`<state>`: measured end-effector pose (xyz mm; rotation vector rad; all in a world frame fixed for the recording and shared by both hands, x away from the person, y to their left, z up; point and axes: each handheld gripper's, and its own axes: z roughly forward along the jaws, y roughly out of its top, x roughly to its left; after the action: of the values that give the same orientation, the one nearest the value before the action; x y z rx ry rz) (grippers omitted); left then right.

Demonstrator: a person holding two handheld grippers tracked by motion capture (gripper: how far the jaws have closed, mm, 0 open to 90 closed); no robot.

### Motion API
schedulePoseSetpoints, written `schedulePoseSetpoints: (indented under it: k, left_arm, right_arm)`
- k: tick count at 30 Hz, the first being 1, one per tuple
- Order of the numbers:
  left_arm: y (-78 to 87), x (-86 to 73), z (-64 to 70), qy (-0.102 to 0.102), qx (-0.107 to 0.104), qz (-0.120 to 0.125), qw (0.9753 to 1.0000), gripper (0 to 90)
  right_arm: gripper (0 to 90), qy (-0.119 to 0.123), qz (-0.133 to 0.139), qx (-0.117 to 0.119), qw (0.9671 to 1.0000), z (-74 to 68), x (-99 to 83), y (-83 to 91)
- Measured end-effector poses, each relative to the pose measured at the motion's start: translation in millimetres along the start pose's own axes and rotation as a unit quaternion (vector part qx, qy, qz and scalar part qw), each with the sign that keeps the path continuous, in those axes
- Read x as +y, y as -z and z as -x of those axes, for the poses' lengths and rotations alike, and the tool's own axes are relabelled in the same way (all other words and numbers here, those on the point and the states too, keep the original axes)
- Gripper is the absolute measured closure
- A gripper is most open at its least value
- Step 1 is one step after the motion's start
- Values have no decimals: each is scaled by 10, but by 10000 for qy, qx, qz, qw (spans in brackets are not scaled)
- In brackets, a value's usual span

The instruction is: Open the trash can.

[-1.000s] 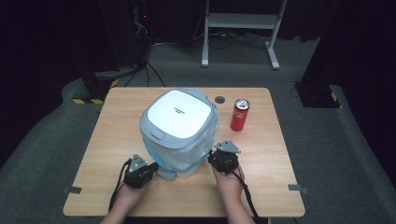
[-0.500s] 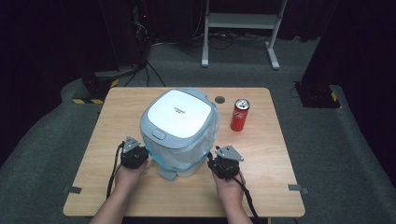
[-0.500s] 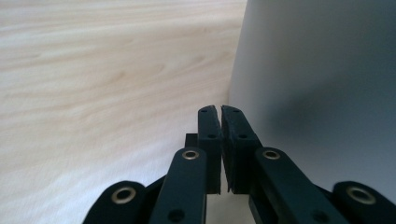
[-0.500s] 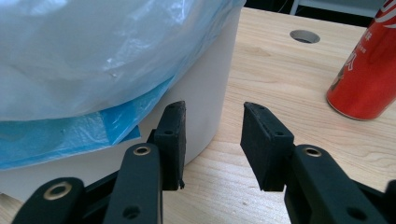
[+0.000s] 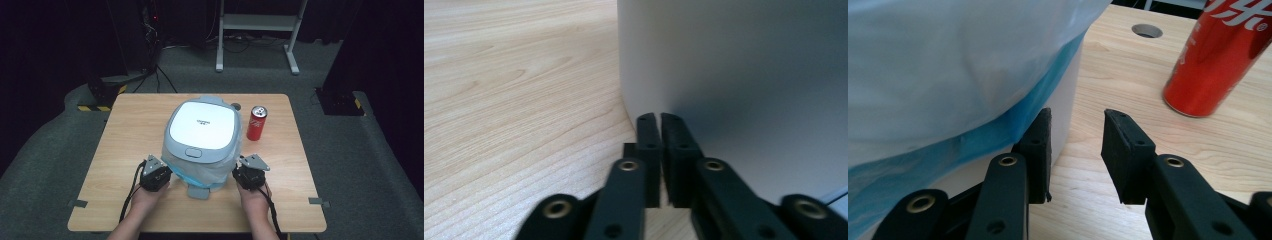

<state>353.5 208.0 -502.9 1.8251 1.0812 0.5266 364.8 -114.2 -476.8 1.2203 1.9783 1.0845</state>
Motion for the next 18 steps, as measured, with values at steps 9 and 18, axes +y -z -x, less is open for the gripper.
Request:
schedulePoseSetpoints:
  k: [9,18]
  left_arm:
    - [76,-57,-187,243,230,-12,9994,840]
    - [181,-105,-621,633,598,44,9962,886]
  right_arm:
    - [785,202,71,29,9998,-188,83,-171]
    - [753,344,56,289,9990,-556,349,-595]
